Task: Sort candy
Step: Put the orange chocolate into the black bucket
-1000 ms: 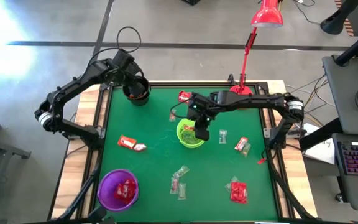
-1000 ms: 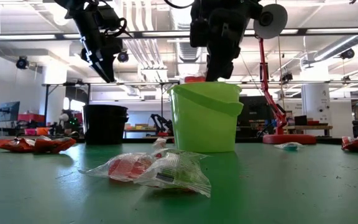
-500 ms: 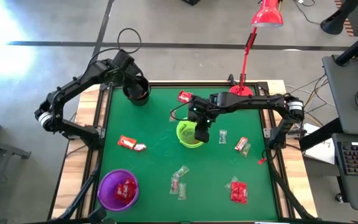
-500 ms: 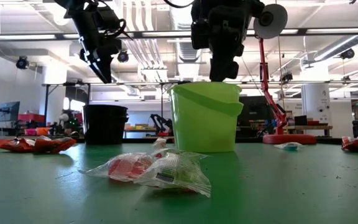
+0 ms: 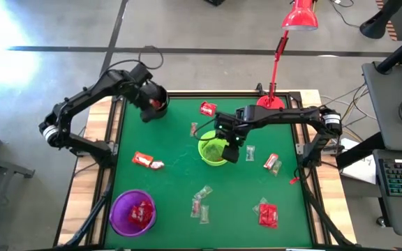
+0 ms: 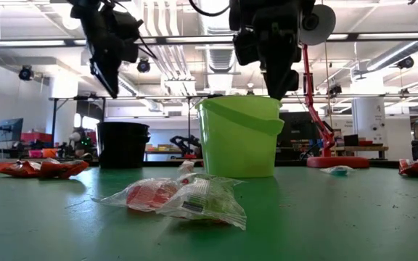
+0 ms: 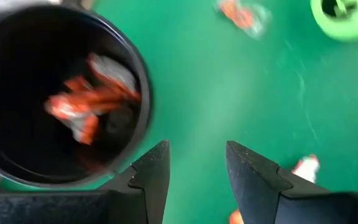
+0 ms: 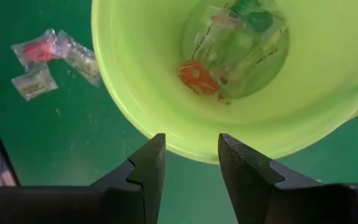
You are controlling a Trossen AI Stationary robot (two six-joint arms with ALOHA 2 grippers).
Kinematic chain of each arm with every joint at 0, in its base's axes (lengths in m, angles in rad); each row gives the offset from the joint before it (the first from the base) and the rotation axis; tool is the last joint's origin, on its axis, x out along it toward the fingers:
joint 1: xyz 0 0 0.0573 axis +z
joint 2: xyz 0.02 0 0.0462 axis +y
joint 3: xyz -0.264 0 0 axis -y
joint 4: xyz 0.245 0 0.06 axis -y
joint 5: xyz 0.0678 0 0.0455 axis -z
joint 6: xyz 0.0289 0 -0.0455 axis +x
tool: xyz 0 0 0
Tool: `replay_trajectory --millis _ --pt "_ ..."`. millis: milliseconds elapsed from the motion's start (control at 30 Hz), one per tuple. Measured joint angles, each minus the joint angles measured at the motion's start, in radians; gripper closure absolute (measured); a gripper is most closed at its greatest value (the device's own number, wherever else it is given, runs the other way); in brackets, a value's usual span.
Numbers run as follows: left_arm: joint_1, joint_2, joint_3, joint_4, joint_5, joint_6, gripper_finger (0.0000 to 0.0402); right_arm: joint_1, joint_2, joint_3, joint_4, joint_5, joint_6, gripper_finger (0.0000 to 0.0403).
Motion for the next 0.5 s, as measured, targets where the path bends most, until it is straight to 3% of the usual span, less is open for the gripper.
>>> replay_trajectory --millis 200,500 --pt "-0.123 0.000 0.000 -0.092 0.001 -0.037 0.0263 0.002 0.000 0.000 0.000 0.000 0.000 0.0259" --pt "-0.414 0.000 0.000 -0.121 0.008 -0.113 0.0263 0.002 0.000 0.000 0.000 0.000 0.000 0.0263"
